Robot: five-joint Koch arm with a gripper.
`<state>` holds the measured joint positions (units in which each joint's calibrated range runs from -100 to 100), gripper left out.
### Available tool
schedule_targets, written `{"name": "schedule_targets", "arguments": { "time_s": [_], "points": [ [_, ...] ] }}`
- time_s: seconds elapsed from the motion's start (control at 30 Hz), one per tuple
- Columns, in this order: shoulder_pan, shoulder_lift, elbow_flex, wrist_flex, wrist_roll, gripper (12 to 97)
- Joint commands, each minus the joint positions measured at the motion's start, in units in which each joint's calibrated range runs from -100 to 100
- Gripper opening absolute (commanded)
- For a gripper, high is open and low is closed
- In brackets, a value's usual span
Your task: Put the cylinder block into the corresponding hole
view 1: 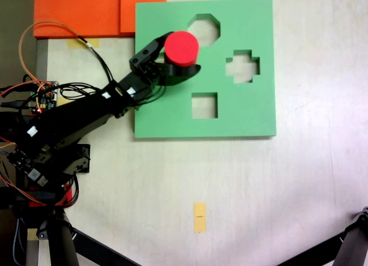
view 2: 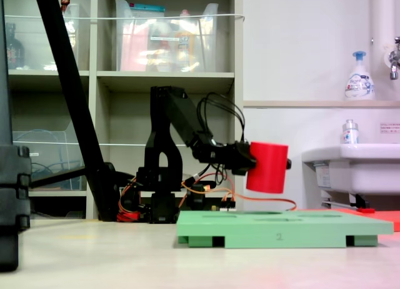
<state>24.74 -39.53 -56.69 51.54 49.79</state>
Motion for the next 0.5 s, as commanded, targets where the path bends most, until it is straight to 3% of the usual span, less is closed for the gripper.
{"name": "schedule_targets", "arguments": {
  "time_s": [0.0,0.47],
  "points": [
    [0.78,-3.48,0.16,4.36,-0.34,31.5],
    [1.47,-6.28,-6.42,6.28,-0.34,31.5]
  ]
}}
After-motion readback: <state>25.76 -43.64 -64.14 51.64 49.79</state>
